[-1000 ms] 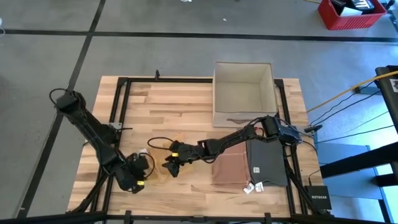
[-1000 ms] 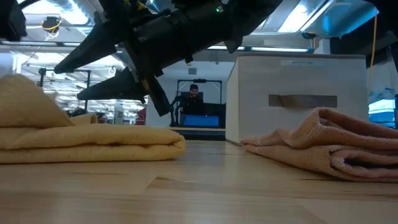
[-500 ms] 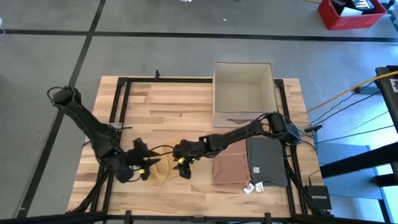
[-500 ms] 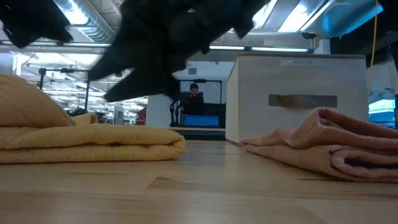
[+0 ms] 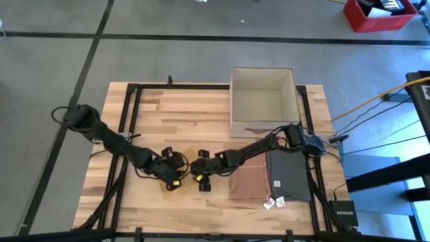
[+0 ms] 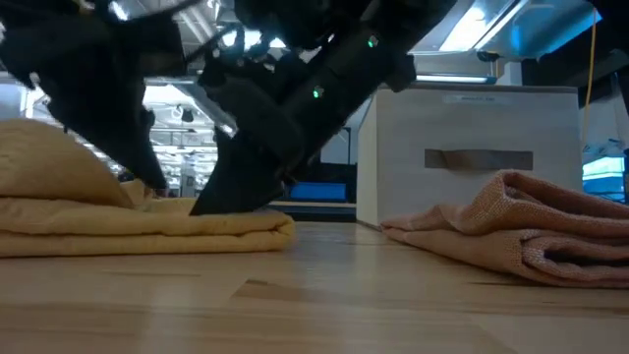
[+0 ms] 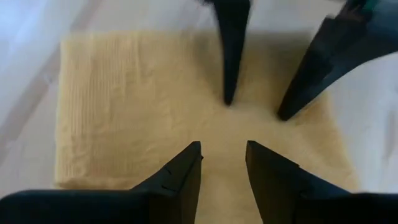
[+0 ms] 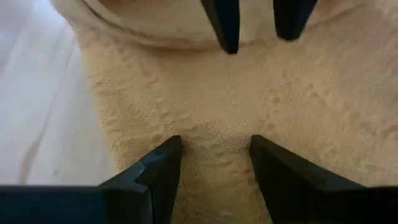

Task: Fold towel
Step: Fold the yellow towel

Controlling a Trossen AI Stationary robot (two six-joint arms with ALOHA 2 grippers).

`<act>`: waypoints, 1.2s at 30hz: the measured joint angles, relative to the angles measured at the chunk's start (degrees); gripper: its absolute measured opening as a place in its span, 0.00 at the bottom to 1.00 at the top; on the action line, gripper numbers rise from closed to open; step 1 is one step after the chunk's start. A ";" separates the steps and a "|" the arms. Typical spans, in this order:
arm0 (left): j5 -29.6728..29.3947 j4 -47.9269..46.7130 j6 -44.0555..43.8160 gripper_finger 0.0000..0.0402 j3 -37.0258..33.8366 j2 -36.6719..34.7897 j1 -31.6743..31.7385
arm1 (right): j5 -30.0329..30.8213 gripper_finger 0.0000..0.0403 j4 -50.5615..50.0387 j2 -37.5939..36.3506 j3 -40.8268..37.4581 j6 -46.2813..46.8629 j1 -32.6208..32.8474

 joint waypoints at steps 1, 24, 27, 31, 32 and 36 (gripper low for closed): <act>1.01 -0.56 0.00 0.30 0.00 0.67 0.37 | 0.16 0.49 0.51 0.13 -0.34 0.44 0.00; -8.10 -18.25 -30.86 0.30 0.08 -17.75 -19.38 | -0.11 0.49 3.11 0.24 -1.30 1.34 0.02; -16.77 -12.89 -20.84 0.30 0.10 -16.76 -17.02 | -0.11 0.49 3.11 0.24 -1.30 1.34 0.02; -11.45 -6.44 -5.86 0.30 0.07 -11.57 -9.81 | -0.10 0.49 3.11 0.24 -1.30 1.32 0.02; -9.93 -5.13 -3.44 0.30 0.07 -10.05 -7.83 | -0.10 0.49 3.11 0.24 -1.30 1.33 0.02; -2.24 -4.13 1.70 0.30 0.09 -4.04 -0.02 | -0.09 0.49 3.11 0.24 -1.30 1.34 0.02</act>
